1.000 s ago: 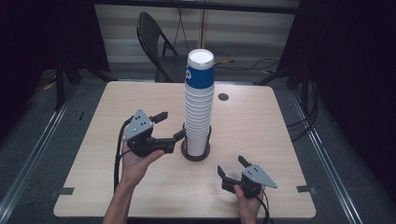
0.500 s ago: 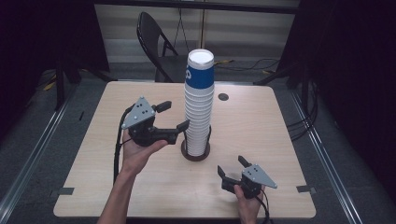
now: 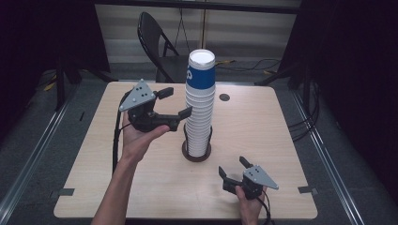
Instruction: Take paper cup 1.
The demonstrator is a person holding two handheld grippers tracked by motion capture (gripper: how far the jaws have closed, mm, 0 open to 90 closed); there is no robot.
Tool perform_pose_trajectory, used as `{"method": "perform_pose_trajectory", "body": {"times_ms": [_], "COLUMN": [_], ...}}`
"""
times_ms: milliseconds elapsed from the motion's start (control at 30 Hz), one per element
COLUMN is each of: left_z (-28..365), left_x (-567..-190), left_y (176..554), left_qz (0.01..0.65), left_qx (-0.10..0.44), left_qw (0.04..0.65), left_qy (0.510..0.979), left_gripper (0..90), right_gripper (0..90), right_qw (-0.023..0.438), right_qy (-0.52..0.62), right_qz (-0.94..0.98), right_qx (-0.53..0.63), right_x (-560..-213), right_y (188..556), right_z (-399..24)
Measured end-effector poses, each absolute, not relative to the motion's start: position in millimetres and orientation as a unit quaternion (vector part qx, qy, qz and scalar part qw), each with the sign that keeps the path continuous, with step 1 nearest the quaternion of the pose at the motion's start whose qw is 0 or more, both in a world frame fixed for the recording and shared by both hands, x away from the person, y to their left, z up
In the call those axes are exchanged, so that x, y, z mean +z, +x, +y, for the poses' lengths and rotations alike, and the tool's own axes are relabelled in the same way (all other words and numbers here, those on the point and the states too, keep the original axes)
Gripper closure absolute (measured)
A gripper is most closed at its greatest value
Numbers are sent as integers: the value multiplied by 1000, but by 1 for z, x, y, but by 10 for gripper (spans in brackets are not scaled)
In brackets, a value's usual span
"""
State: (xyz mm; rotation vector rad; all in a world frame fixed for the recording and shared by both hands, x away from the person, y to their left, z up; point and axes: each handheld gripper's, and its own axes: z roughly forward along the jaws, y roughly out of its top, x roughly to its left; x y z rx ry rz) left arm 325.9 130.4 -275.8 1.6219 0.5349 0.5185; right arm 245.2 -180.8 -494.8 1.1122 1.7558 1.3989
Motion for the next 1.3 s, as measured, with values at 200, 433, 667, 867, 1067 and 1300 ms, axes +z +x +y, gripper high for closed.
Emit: {"method": "perform_pose_trajectory", "body": {"times_ms": [200,433,667,867,1067,1300], "left_z": [127,117,113,106,101,92], "left_x": [-260,-250,-242,-235,-233,-230], "left_y": [334,348,354,361,369,375], "left_qz": [224,225,226,222,222,220], "left_qx": [223,222,221,217,209,200], "left_qw": [638,634,641,635,633,629], "left_qy": [702,706,700,708,711,718], "left_gripper": [157,157,156,155,154,154], "right_gripper": [135,135,135,135,136,136], "right_qw": [313,309,301,301,300,303], "right_qy": [421,418,420,424,424,419], "right_qz": [664,664,655,644,643,647], "right_qx": [534,538,551,561,562,560], "right_x": [-495,-495,-495,-496,-496,-496], "right_y": [245,245,245,244,243,244], "right_z": [-181,-182,-184,-187,-186,-186]}}
